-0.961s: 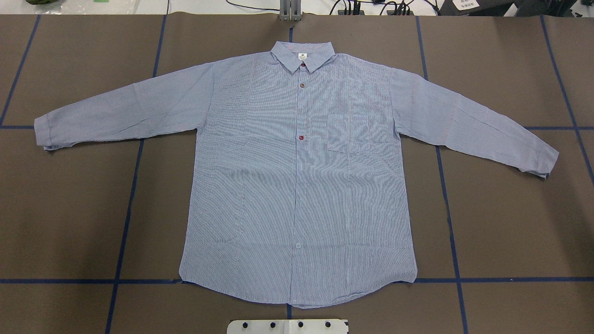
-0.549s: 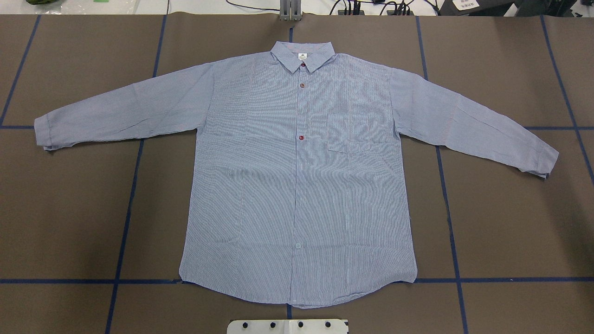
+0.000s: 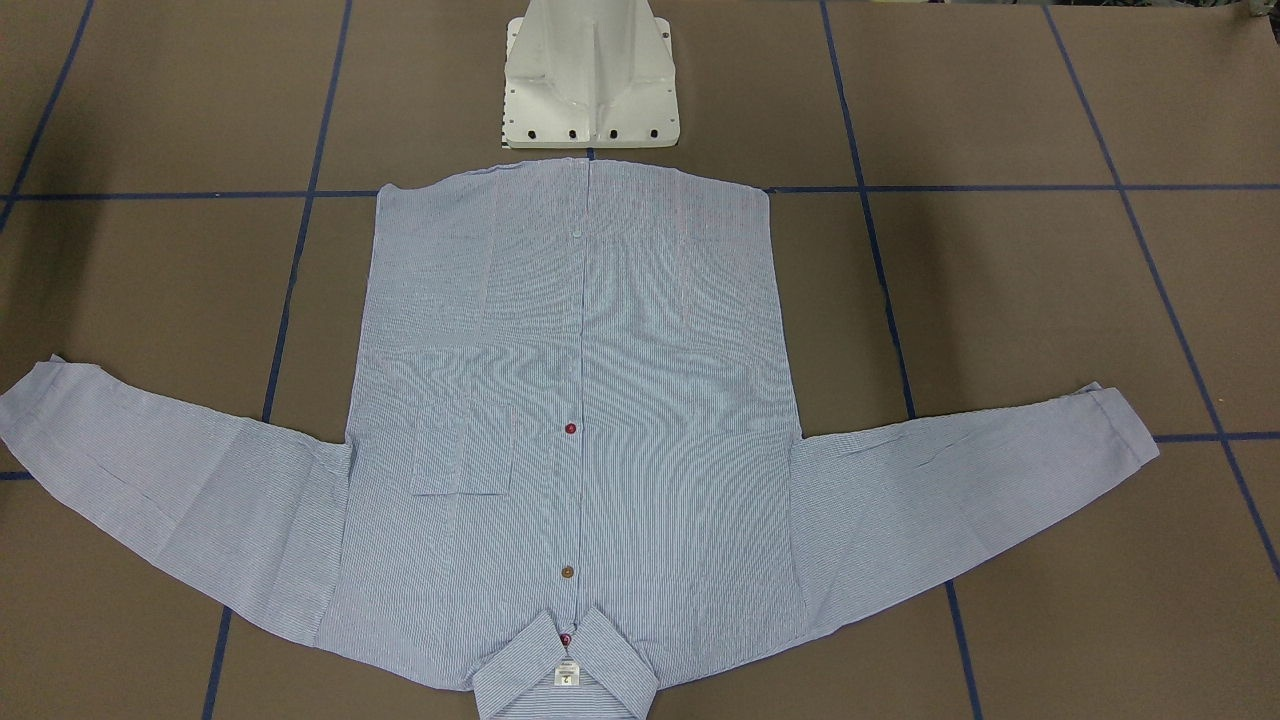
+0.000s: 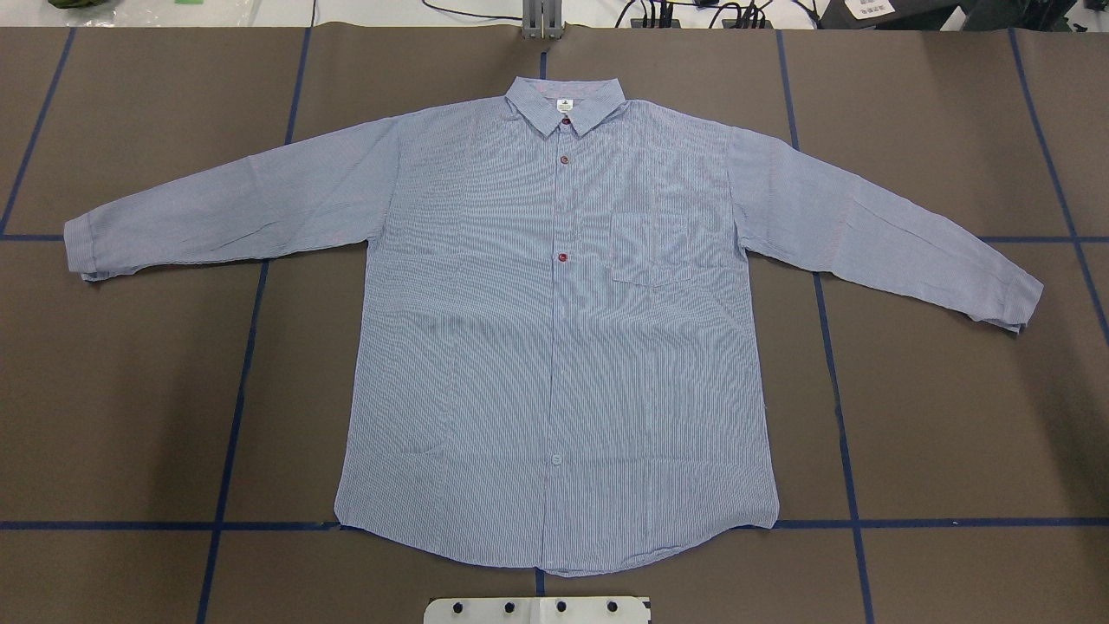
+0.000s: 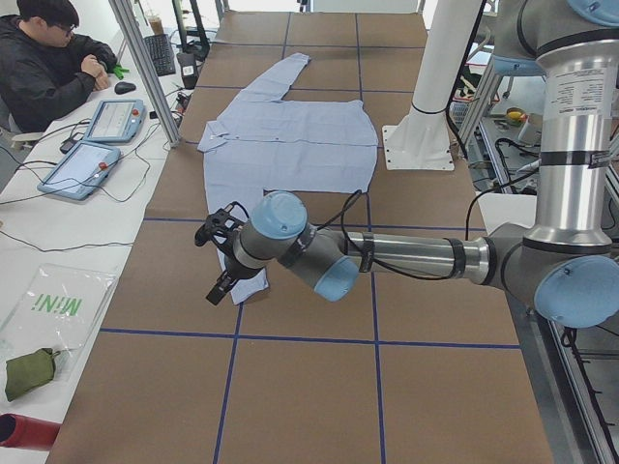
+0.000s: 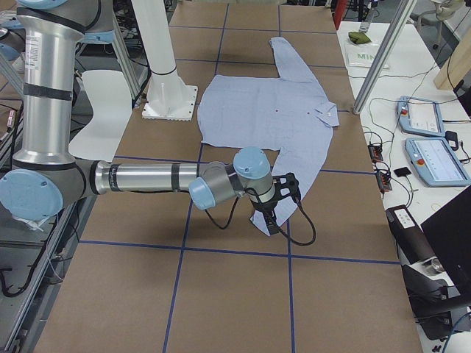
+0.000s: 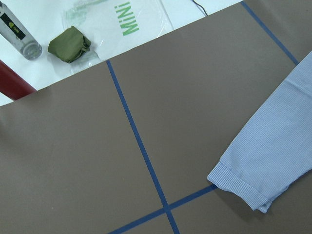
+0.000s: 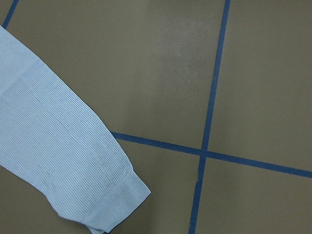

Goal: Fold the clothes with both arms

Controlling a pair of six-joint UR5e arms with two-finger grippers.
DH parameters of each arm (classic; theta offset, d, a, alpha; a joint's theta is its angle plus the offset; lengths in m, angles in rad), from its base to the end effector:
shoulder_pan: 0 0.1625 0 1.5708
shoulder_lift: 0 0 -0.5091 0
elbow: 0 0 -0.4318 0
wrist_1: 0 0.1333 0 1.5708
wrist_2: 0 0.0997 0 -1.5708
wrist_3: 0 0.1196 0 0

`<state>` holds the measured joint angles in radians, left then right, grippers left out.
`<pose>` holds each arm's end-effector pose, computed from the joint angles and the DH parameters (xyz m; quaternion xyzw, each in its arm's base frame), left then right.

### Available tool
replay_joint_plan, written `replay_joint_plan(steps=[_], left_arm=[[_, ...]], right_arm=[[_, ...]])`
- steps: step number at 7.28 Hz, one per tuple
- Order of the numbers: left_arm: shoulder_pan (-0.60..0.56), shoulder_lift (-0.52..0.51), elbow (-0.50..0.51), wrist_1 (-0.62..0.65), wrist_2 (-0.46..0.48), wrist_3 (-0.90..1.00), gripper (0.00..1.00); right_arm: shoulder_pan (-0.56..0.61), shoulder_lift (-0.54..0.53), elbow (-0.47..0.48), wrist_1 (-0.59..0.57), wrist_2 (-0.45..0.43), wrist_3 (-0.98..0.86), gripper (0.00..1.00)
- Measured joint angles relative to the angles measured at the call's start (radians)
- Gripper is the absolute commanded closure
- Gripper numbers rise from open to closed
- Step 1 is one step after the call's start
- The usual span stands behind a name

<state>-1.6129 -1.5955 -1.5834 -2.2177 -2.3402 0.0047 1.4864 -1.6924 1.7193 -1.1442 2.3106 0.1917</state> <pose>-0.0743 -0.5730 0.6589 0.3191 0.3462 0.1095 0.8754 0.0105 -0.5009 0.6920 0.1591 -0.3778 -0.0324 0.9115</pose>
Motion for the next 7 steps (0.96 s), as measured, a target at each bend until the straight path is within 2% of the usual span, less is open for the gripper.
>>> replay_joint_plan(steps=[2,3,4,6,7], left_arm=[[0.000,-0.058,0.082,-0.022,-0.030,-0.001,0.01],[0.001,-0.064,0.090,-0.025,-0.033,-0.002,0.01],[0.001,-0.066,0.093,-0.026,-0.034,-0.002,0.01],[0.001,-0.067,0.096,-0.026,-0.034,-0.002,0.01],[0.001,-0.066,0.095,-0.026,-0.035,-0.002,0.01]], right_arm=[[-0.059,0.012,-0.012,0.075,0.002,0.118,0.00],[-0.130,0.009,-0.018,0.137,-0.026,0.254,0.00],[-0.194,-0.008,-0.036,0.243,-0.068,0.390,0.00],[-0.281,-0.043,-0.138,0.520,-0.121,0.597,0.00],[-0.326,-0.047,-0.174,0.602,-0.162,0.679,0.00]])
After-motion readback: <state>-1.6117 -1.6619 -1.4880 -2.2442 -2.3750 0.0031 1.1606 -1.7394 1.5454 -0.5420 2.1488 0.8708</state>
